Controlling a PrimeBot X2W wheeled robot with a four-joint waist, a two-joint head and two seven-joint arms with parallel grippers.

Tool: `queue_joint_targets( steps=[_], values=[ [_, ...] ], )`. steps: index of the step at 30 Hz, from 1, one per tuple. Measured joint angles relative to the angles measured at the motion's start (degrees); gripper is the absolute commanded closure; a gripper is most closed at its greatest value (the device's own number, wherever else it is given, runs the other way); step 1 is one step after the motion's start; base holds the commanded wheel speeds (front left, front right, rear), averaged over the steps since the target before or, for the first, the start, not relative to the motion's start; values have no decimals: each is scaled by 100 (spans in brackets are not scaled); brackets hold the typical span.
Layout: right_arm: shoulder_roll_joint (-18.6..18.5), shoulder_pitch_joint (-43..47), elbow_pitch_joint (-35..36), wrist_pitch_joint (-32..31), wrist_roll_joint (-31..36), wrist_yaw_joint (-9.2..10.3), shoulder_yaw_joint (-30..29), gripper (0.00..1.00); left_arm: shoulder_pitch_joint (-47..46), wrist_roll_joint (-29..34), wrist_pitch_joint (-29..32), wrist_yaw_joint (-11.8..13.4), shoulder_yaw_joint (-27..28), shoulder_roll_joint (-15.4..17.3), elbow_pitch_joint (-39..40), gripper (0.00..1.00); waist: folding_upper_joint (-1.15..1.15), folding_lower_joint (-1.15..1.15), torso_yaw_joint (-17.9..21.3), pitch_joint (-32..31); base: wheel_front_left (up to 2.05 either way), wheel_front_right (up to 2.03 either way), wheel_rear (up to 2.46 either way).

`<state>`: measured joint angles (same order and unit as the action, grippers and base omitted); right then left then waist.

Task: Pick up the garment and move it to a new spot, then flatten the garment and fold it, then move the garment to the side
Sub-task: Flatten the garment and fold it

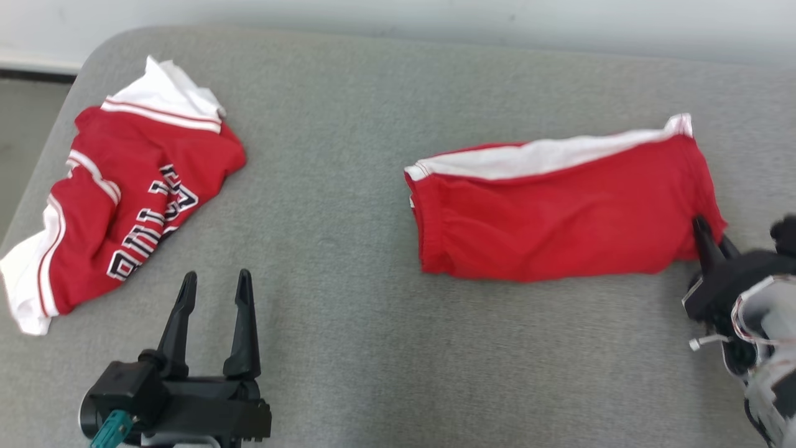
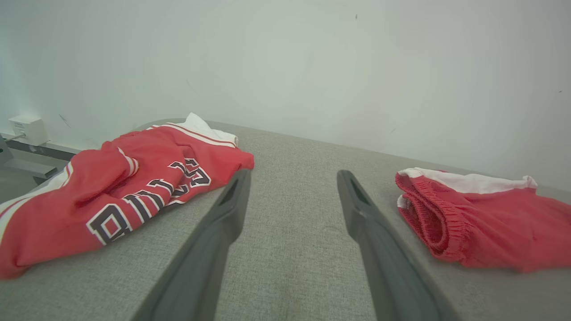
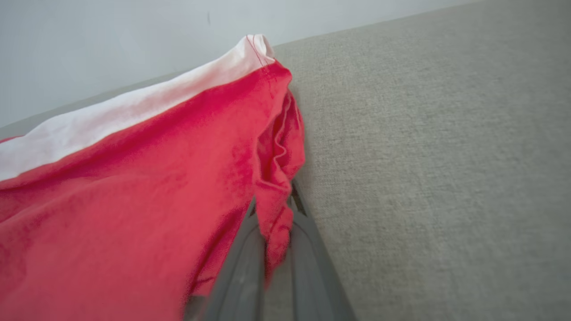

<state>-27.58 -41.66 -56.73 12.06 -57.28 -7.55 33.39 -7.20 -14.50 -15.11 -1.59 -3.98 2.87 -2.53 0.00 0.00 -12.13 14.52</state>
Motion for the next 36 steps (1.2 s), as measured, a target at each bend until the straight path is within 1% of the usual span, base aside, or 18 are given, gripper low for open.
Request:
queue_joint_targets(
  steps=[11,16,20,24,28,31,36],
  values=[
    [-377,1144,446,230,-740,0,-359,100,247,240,0,-205,299,1,-60,0,0,0,495,-442,0,0,0],
    [-542,1464,514,269,-850,0,-647,100,282,285,-1,-255,371,2,-66,0,0,0,648,-551,0,0,0],
    [-573,1522,542,287,-851,0,-758,100,285,291,0,-253,345,0,-53,0,0,0,690,-559,0,0,0],
    [-517,1486,710,293,-697,0,-850,100,289,291,0,-248,339,1,-60,0,1,-1,729,-545,0,0,0],
    [-387,1404,1002,294,-377,0,-920,100,291,291,0,-247,338,1,-86,0,1,0,777,-558,0,0,0],
    [-280,1397,1343,294,-133,0,-962,100,292,291,0,-255,341,1,-113,0,1,0,816,-576,0,0,0],
    [-52,1400,2035,307,326,0,-875,100,292,291,0,-294,341,1,-158,0,1,-1,882,-611,0,0,0]
  ],
)
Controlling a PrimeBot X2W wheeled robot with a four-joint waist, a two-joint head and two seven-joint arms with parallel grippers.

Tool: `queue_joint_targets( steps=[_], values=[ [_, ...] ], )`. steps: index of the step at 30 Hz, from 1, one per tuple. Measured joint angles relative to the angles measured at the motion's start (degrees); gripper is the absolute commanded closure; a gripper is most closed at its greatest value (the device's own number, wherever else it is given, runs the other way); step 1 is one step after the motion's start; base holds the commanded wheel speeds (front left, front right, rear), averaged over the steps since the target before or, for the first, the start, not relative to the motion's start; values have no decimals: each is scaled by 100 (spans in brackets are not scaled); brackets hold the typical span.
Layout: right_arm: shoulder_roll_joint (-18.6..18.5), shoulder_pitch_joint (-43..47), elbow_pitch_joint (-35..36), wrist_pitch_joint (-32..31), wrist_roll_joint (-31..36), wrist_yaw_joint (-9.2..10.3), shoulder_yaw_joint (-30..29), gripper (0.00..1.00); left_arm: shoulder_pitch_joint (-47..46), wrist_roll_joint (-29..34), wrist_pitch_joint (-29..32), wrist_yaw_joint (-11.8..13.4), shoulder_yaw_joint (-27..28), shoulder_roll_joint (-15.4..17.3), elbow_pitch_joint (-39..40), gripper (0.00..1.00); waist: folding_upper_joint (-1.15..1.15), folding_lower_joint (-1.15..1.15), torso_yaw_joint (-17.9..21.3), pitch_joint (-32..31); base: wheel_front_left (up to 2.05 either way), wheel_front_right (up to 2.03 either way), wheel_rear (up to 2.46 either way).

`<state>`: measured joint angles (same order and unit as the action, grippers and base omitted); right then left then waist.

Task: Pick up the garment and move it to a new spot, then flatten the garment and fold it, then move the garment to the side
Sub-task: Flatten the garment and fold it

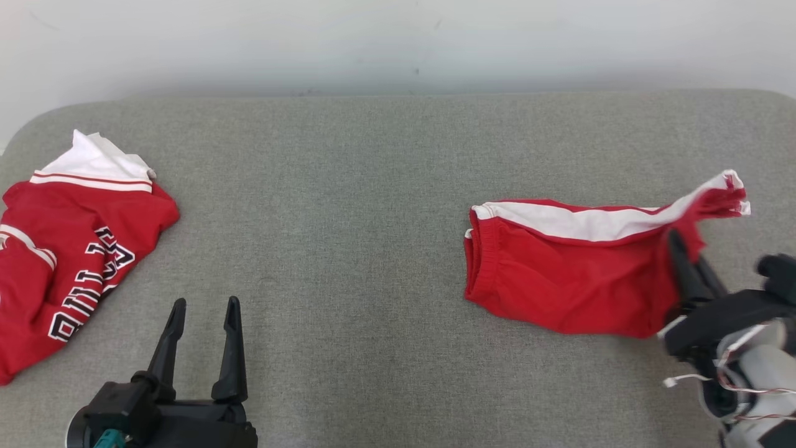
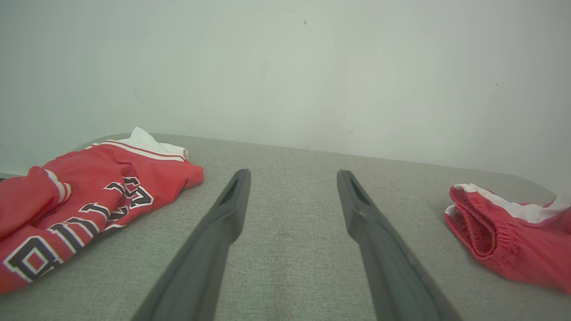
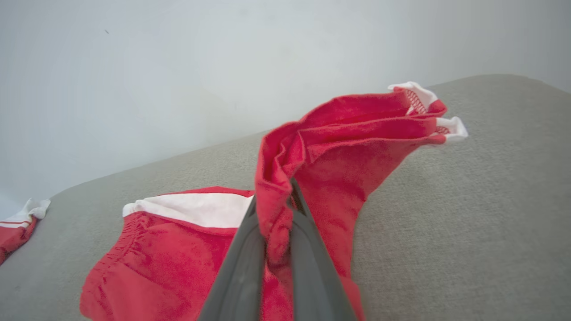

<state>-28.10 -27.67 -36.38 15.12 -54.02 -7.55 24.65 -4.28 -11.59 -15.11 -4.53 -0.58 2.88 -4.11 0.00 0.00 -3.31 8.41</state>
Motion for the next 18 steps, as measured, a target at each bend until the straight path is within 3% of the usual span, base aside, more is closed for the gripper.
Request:
queue_joint_targets(
  steps=[8,18],
  values=[
    [419,68,716,-38,580,0,359,100,0,-2,0,-1,-115,-1,-64,0,0,0,-29,-115,0,0,0],
    [1032,151,520,-148,962,0,581,100,3,-107,-1,-1,-224,0,-120,0,0,0,-342,-164,0,0,0]
  ],
)
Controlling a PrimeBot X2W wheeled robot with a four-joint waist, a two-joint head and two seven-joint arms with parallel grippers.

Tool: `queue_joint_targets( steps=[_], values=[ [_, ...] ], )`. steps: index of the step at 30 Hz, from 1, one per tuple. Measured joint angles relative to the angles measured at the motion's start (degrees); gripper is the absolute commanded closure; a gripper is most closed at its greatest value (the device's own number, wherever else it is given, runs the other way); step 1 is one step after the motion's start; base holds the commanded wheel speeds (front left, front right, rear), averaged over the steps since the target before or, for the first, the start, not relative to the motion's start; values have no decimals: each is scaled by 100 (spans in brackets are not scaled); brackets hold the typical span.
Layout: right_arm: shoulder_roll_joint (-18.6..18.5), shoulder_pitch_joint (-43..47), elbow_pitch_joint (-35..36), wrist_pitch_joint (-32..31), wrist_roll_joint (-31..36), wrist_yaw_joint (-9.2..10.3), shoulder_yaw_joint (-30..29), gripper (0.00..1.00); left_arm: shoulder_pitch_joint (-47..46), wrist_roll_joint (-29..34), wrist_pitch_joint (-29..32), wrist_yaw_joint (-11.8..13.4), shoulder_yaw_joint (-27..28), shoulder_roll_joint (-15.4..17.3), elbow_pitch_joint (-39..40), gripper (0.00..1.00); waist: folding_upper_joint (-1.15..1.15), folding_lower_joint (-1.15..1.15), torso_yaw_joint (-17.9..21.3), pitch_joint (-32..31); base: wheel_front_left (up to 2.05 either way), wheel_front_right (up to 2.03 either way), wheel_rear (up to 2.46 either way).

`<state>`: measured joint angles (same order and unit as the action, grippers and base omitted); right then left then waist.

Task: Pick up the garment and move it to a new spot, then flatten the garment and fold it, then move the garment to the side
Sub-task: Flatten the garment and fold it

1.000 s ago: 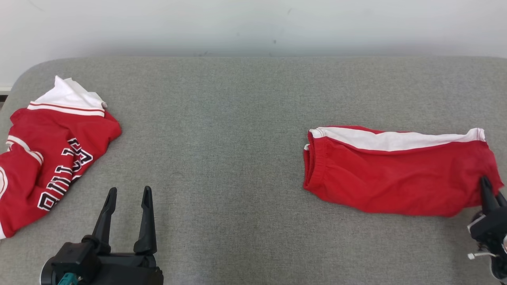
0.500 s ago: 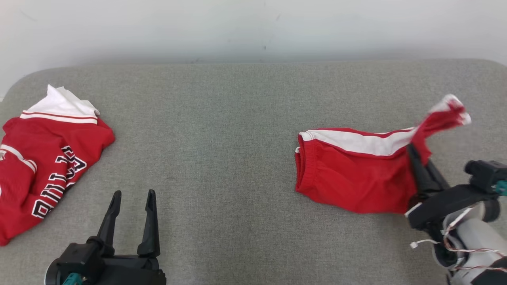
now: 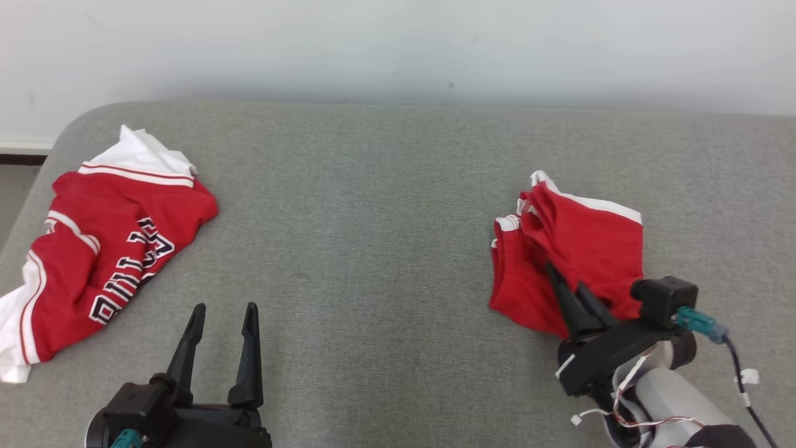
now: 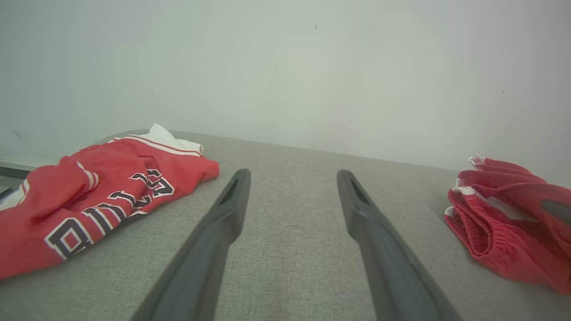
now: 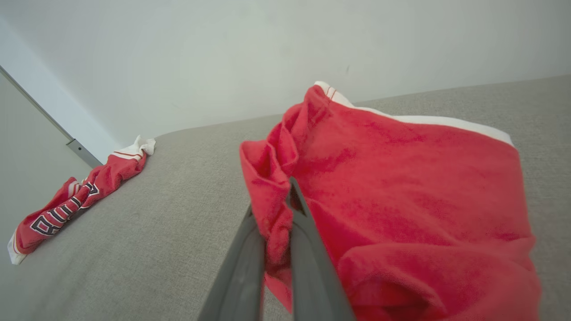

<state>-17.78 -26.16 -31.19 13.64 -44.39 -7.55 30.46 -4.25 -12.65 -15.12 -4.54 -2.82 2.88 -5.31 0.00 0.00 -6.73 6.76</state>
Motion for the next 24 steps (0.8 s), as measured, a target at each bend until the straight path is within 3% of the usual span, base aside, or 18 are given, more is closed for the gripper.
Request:
queue_joint_targets(
  steps=[5,9,10,11,12,17,24],
  values=[
    [158,8,-269,51,550,0,203,100,3,-37,1,10,-67,1,-19,0,0,0,-178,36,0,0,0],
    [333,94,-547,86,593,0,187,100,3,-49,1,36,-109,-1,-23,0,0,0,-270,68,0,0,0],
    [357,109,-598,100,609,0,163,74,3,-54,1,49,-110,0,-23,0,0,0,-282,72,0,0,0],
    [371,113,-620,102,608,0,146,13,6,-54,1,51,-107,1,-23,0,0,0,-284,74,0,0,0],
    [382,116,-625,108,608,0,140,0,9,-55,1,53,-98,0,-22,0,0,0,-277,72,0,0,0],
    [328,125,-339,127,606,0,-43,0,37,-55,1,99,-62,0,-19,0,0,0,-190,51,0,0,0],
    [29,455,328,135,732,0,-1082,0,37,-54,0,99,-26,-1,5,0,0,0,-47,36,0,0,0]
  ],
)
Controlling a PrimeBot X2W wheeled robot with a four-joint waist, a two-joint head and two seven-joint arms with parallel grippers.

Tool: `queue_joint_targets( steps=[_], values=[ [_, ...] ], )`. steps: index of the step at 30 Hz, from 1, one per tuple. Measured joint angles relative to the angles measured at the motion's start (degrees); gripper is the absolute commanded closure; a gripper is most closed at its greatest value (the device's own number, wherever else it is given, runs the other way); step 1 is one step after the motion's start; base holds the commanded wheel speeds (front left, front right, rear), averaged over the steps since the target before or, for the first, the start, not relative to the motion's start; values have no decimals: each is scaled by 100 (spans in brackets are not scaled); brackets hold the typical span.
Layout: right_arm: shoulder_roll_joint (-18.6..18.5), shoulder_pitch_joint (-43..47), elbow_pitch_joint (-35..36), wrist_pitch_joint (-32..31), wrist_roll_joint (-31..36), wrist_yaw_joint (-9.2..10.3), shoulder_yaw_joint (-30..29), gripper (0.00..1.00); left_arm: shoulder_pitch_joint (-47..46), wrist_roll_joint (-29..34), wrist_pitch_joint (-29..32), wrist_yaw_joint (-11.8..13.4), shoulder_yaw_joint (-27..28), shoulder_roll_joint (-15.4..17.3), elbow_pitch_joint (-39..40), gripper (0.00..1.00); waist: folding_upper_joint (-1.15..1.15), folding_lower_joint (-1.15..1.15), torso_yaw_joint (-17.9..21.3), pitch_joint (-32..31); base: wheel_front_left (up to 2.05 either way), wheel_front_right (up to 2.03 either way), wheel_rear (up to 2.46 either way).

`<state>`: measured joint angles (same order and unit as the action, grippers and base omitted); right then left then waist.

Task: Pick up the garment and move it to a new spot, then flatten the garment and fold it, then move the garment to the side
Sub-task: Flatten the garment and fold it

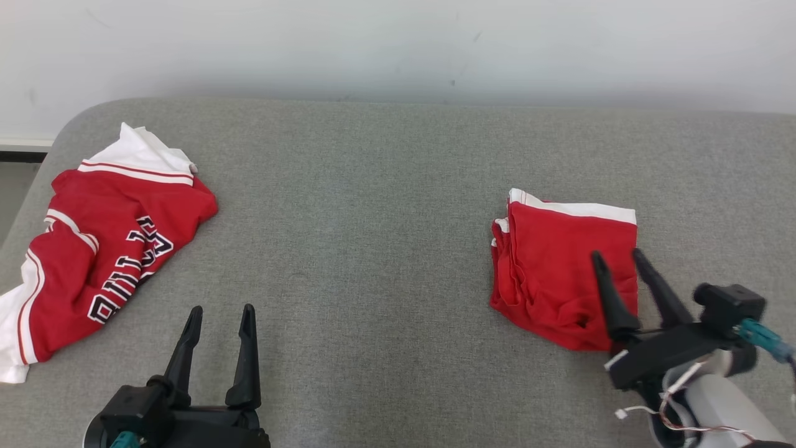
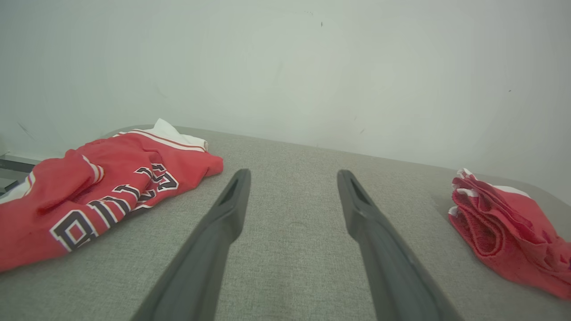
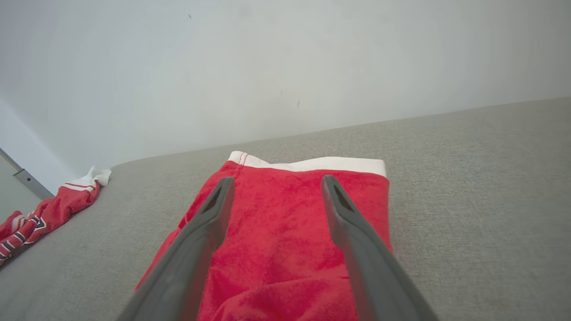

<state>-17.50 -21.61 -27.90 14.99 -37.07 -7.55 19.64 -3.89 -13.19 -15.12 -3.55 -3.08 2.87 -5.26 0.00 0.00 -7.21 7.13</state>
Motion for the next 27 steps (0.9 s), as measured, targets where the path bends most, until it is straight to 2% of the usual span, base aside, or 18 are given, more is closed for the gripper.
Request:
queue_joint_targets(
  steps=[5,6,7,8,15,20,27],
  values=[
    [-166,224,-7,13,286,0,-548,0,-5,2,1,-8,22,0,11,0,0,0,26,20,0,0,0],
    [-167,253,-73,14,291,0,-633,54,-8,2,0,-15,18,1,11,0,0,0,21,23,0,0,0],
    [-176,283,-142,14,320,0,-686,75,-13,2,1,-27,14,1,10,0,0,0,12,26,0,0,0],
    [-188,299,-216,14,402,0,-698,100,-18,4,0,-30,12,0,9,0,0,0,1,30,0,0,0],
    [-69,113,-781,14,909,0,-595,100,-62,18,1,-51,-21,1,-5,0,0,0,-134,94,0,0,0],
    [218,-43,-1126,14,1058,0,-616,100,-75,15,1,-48,-101,1,-12,0,0,0,-281,129,0,0,0],
    [682,-105,-1229,14,1300,0,-387,100,-91,-4,0,-47,-101,2,-22,0,0,0,-454,180,0,0,0]
  ],
)
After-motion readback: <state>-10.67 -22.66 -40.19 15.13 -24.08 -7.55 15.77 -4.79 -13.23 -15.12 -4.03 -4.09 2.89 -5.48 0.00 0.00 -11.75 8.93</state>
